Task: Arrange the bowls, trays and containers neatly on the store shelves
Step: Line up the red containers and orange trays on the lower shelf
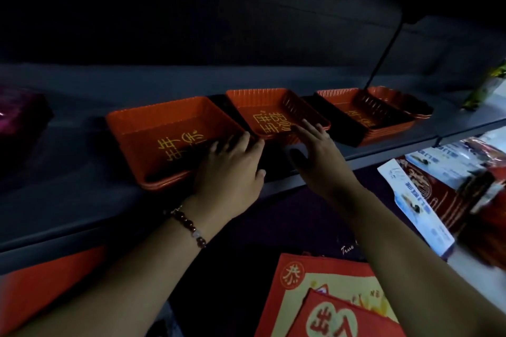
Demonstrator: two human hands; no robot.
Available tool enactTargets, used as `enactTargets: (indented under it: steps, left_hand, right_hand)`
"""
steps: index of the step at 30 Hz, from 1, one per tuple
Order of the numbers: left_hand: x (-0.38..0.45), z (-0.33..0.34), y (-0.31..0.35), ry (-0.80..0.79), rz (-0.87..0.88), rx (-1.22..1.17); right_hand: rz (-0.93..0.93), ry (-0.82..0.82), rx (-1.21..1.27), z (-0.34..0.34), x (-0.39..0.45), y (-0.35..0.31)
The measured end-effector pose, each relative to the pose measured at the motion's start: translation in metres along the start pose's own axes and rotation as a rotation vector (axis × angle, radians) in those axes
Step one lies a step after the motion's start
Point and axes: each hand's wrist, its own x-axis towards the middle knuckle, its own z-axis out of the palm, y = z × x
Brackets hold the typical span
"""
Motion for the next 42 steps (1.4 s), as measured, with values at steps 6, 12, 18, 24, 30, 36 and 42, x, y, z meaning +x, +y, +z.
enactTargets:
  steps: [6, 12, 18, 24, 30, 36, 42]
  left_hand:
    - [-0.003, 0.008, -0.009, 0.04, 0.032, 0.105]
    - [-0.019, 0.0, -0.035, 0.053, 0.078, 0.133]
    - [-0.045, -0.011, -0.053, 0.022, 0.116, 0.119]
    - [-0.066, -0.023, -0.06, 0.011, 0.089, 0.088]
    - [-0.078, -0.035, -0.049, 0.071, 0.058, -0.084]
    - [-0.075, -0.067, -0.006, -0.018, -0.466, -1.344]
    - [-0.072, -0.096, -0.006, -0.075, -0.573, -1.875]
  right_hand:
    - [-0.046, -0.018, -0.057, 0.021, 0.023, 0.003]
    - [-0.13, 0.02, -0.073, 0.012, 0.036, -0.009]
    - [-0.099, -0.018, 0.042, 0.002, 0.018, -0.036]
    - [-0.1, -0.022, 0.109, -0.004, 0.002, -0.042]
    - [-0.252, 0.329, 0.085, -0.014, -0.008, -0.051]
    - [-0.316, 0.568, 0.176, -0.034, -0.024, -0.078]
    - [-0.562, 0.548, 0.097, -0.018, -0.057, -0.122]
